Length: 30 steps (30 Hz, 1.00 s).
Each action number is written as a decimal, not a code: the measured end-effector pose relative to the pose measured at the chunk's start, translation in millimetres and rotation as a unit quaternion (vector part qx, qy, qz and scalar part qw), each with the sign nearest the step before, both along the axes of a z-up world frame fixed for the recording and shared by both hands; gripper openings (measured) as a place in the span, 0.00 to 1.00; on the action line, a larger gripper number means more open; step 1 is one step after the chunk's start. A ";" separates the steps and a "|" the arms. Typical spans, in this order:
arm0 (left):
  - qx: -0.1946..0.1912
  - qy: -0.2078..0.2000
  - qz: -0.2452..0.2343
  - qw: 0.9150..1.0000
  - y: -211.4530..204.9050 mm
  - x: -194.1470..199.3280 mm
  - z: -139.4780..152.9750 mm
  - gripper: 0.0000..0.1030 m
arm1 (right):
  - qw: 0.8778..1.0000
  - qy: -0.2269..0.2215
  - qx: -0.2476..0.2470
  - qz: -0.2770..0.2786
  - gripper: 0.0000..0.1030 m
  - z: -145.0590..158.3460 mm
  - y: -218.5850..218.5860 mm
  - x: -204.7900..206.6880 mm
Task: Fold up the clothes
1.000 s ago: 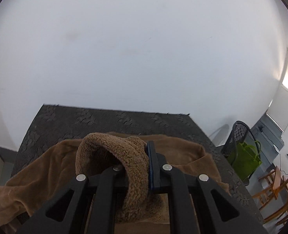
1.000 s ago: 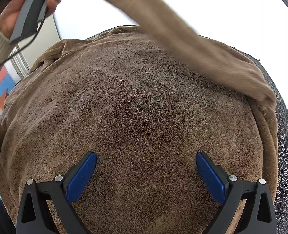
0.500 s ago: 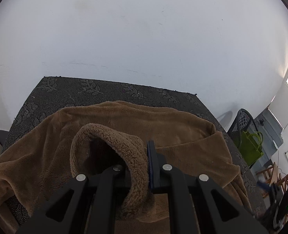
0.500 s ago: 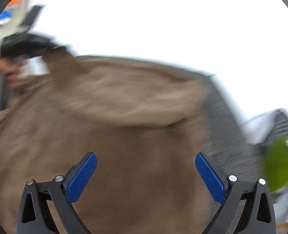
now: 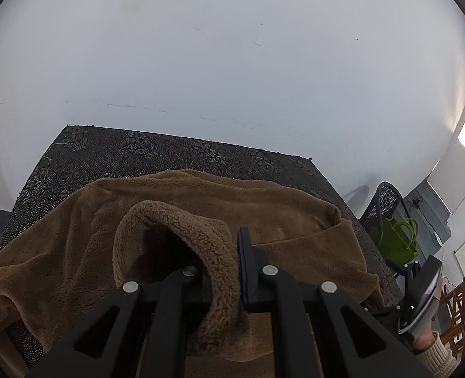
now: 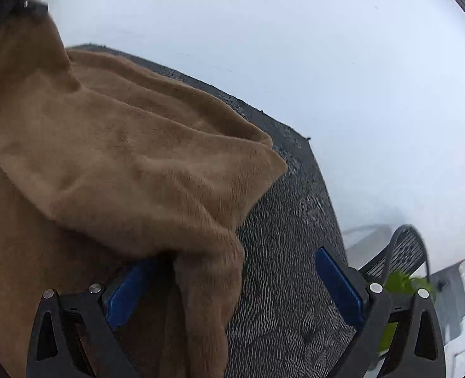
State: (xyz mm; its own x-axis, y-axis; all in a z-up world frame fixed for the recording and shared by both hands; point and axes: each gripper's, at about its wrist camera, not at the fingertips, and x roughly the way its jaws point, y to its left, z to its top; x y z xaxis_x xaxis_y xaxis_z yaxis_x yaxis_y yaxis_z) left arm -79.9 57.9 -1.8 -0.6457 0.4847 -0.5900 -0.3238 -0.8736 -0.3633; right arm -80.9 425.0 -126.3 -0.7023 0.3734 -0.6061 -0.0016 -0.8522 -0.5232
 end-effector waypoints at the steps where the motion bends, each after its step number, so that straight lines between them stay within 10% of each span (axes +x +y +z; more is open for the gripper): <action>1: 0.000 -0.001 0.003 1.000 -1.9 -0.6 0.0 0.11 | 1.000 0.004 0.011 -0.010 0.99 -1.2 1.1 -5.3; 11: -0.035 -0.042 0.016 0.998 -14.6 -1.6 -37.0 0.11 | 0.983 0.041 -0.088 -0.153 0.99 19.0 75.9 12.6; 22: -0.088 -0.115 -0.018 0.989 -22.9 4.7 -91.6 0.19 | 0.991 -0.045 -0.096 -0.082 0.99 26.4 84.3 33.3; 30: -0.108 -0.085 -0.026 0.990 -22.9 13.5 -78.3 0.76 | 0.958 0.032 -0.259 -0.121 0.99 80.7 126.6 64.2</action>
State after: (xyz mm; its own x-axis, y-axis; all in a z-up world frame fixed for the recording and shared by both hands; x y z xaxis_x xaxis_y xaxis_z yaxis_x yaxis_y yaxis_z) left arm -66.4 35.0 -80.1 -0.5062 0.3653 -0.7812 -0.3205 -0.9207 -0.2228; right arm -16.7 551.6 -45.6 -0.6746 0.1901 -0.7133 -0.2496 -0.9681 -0.0219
